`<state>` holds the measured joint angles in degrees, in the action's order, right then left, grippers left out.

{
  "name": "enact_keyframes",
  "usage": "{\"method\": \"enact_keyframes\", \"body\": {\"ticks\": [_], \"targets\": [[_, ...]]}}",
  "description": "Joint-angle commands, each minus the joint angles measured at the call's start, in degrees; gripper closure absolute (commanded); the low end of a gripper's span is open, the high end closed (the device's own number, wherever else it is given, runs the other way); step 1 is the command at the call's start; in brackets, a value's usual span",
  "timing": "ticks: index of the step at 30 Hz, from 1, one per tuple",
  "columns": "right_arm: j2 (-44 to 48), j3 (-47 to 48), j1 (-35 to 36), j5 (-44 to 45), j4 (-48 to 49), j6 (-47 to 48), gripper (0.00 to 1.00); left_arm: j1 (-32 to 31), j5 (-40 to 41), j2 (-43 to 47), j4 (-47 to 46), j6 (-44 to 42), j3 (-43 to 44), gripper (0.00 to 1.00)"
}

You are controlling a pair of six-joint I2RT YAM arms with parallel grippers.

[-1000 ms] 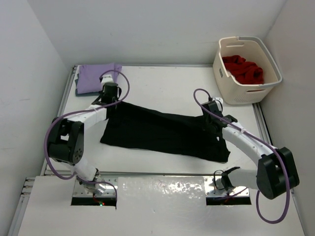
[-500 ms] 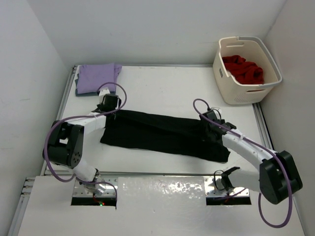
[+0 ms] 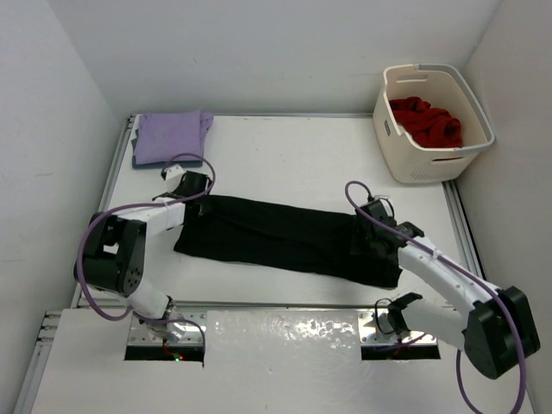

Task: Fold and stack the t-shirts
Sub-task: Fold the other side of the tshirt into a rectangle

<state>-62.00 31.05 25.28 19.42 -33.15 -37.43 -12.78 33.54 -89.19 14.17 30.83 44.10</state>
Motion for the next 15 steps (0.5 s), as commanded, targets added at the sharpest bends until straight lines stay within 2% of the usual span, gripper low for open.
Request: {"method": "enact_keyframes", "body": {"ticks": [1,3,5,10,15], "targets": [[2.93,5.68,0.3,6.92,-4.02,4.02,0.33,-0.06,3.29,4.1,7.52,6.68,4.15,0.0],[2.67,7.97,0.12,9.22,-5.69,4.38,0.29,-0.14,2.5,5.42,9.46,6.97,6.51,0.0],[2.23,8.15,-0.4,11.07,-5.35,3.68,0.32,-0.84,2.49,6.74,9.99,6.79,8.02,0.0],[-2.94,7.09,-3.13,6.95,1.5,3.94,0.28,-6.55,-0.49,6.4,4.2,2.22,11.19,0.0],[-9.71,8.5,-3.57,4.14,5.36,4.82,0.28,-8.14,-9.53,2.27,-4.05,0.2,8.55,0.0]]}}
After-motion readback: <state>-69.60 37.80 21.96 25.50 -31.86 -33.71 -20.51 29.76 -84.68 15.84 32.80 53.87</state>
